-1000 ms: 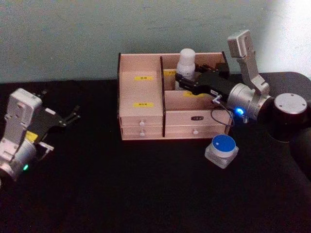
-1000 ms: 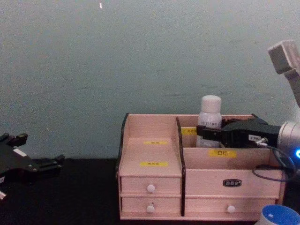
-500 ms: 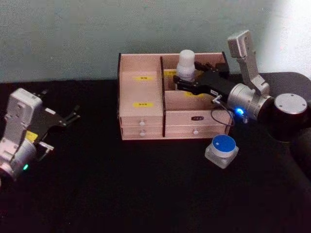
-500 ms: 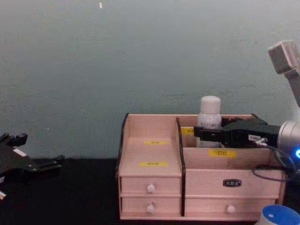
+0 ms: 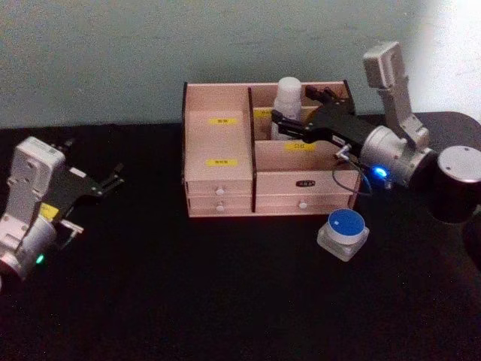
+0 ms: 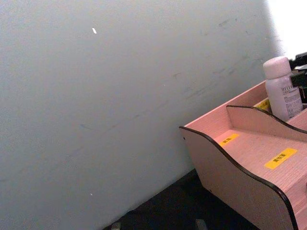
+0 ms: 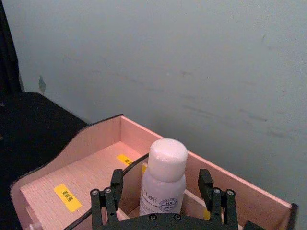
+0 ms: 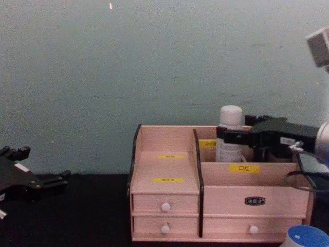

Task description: Pick up the facial cleanser and watermelon frost from the table and place them into the tiered storage box.

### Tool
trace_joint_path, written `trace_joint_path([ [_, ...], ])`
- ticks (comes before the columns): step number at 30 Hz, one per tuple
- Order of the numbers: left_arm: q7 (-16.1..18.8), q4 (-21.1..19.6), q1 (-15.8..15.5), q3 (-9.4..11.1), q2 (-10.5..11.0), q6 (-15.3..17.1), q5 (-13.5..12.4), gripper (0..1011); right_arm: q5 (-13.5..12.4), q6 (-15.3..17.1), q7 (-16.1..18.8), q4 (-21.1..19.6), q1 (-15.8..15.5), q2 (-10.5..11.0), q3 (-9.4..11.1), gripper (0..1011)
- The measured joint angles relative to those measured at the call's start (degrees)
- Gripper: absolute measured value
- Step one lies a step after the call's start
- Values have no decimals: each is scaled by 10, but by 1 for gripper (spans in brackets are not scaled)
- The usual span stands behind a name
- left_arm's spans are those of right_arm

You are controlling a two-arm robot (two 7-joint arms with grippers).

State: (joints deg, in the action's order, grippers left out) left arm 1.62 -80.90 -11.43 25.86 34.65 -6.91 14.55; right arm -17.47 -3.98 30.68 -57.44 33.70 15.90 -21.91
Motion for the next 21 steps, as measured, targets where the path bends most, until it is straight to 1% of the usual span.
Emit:
trace_joint_path([
  [3,0,0,0,0,0,0,0,1001,-9,9,-4,-49,-25,18,9,1000],
  [4,0,0,0,0,0,0,0,1001,-9,9,-4,-49,-25,18,9,1000],
  [7,0,0,0,0,0,0,0,1001,-23,19,-4,-101,-55,42,21,1000],
  [10,0,0,0,0,0,0,0,1001,-35,25,0,-131,-73,57,28,1000],
  [11,0,0,0,0,0,0,0,1001,-44,29,4,-151,-86,68,33,1000],
  [14,0,0,0,0,0,0,0,1001,-57,35,9,-179,-105,85,41,1000],
  [16,0,0,0,0,0,0,0,1001,-75,46,14,-216,-132,109,52,1000],
  [19,0,0,0,0,0,0,0,1001,-85,55,15,-242,-152,127,58,1000],
  [20,0,0,0,0,0,0,0,1001,-92,61,15,-260,-166,139,63,1000],
  [21,0,0,0,0,0,0,0,1001,-95,65,15,-269,-174,146,66,1000],
])
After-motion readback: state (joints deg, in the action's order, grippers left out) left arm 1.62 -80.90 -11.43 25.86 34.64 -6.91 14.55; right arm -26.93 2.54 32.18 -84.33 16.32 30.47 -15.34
